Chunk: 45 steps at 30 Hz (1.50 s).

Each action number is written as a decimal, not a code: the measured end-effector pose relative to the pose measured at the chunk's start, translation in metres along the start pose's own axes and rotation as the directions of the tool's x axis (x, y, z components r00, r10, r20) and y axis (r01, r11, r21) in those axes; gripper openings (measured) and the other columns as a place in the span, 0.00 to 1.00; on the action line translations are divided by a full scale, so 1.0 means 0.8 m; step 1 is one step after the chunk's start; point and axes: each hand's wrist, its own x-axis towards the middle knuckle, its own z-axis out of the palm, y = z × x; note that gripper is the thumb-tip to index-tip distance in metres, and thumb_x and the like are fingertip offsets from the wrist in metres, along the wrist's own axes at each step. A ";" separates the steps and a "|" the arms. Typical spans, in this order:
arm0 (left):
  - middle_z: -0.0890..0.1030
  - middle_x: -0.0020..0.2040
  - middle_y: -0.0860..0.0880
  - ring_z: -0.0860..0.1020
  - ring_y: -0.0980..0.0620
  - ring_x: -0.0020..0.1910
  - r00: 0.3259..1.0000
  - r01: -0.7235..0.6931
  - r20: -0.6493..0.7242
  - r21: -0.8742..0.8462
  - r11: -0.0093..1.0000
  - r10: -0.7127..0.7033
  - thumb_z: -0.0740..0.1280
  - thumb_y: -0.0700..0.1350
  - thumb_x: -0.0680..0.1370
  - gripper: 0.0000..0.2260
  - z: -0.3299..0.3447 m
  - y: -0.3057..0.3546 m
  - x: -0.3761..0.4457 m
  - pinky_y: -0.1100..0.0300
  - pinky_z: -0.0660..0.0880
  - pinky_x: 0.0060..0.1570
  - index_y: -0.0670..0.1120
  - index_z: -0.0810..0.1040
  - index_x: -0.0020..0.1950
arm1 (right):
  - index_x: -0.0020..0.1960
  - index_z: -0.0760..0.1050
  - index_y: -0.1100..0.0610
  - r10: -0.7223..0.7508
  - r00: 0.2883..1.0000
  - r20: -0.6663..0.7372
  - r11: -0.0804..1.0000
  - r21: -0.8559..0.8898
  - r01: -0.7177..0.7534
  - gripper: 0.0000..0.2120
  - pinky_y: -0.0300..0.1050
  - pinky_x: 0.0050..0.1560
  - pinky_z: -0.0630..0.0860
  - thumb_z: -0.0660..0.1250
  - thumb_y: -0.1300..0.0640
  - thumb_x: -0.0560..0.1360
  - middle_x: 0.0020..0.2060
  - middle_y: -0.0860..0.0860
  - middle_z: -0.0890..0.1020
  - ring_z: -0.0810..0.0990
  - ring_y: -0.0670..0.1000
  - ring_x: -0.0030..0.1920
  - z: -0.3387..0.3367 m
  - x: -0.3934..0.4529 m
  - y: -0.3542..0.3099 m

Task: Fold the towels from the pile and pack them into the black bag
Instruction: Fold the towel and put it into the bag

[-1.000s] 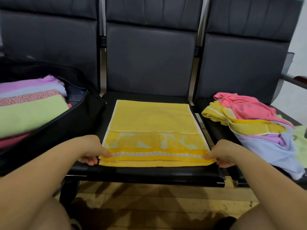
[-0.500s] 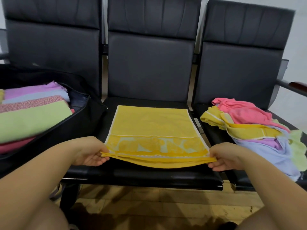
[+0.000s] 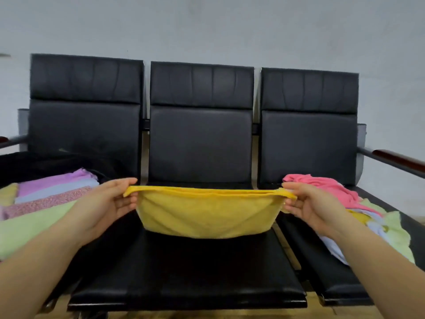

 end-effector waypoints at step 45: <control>0.82 0.36 0.47 0.83 0.54 0.33 0.960 0.218 0.049 0.483 0.848 -0.274 0.59 0.36 0.79 0.11 -0.002 -0.072 0.128 0.66 0.73 0.28 0.49 0.78 0.52 | 0.49 0.75 0.58 0.203 0.959 -0.198 0.963 -0.137 -0.232 0.09 0.48 0.59 0.72 0.56 0.65 0.78 0.47 0.54 0.79 0.79 0.53 0.48 -0.002 0.149 0.091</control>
